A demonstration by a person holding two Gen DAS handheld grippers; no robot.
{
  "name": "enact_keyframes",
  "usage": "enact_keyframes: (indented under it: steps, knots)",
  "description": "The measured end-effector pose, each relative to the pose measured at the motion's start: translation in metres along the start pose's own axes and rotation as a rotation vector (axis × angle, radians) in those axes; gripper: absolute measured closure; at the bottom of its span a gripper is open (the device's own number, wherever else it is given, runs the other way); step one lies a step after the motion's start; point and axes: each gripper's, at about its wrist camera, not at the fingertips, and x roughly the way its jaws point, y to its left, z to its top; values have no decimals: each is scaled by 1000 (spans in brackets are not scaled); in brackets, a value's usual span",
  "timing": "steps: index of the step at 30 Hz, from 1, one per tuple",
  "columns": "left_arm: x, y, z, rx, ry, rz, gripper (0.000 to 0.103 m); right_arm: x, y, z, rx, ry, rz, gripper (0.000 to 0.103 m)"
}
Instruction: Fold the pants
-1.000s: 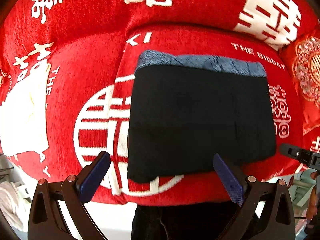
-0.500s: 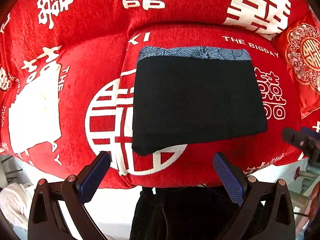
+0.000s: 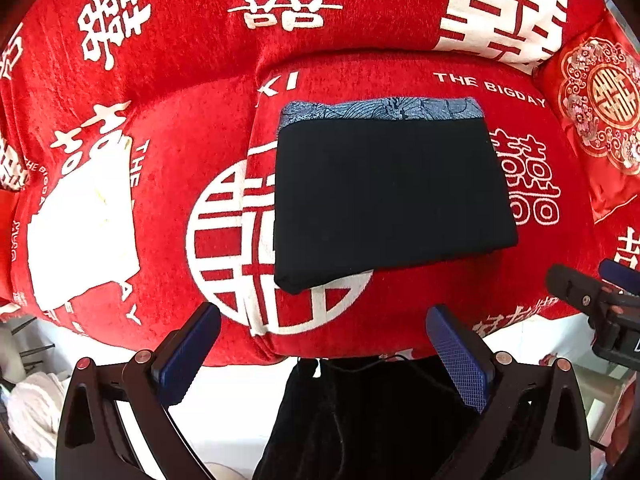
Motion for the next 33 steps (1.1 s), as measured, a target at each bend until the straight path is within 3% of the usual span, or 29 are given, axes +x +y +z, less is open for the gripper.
enact_keyframes:
  steps: [10,33]
  knots:
    - [-7,1,5,13,-31,35,0,-12,23,1,-70,-40,-50,0]
    - [-5,10,11,18,-24,60,0,-4,35,3,-95,-10,-65,0]
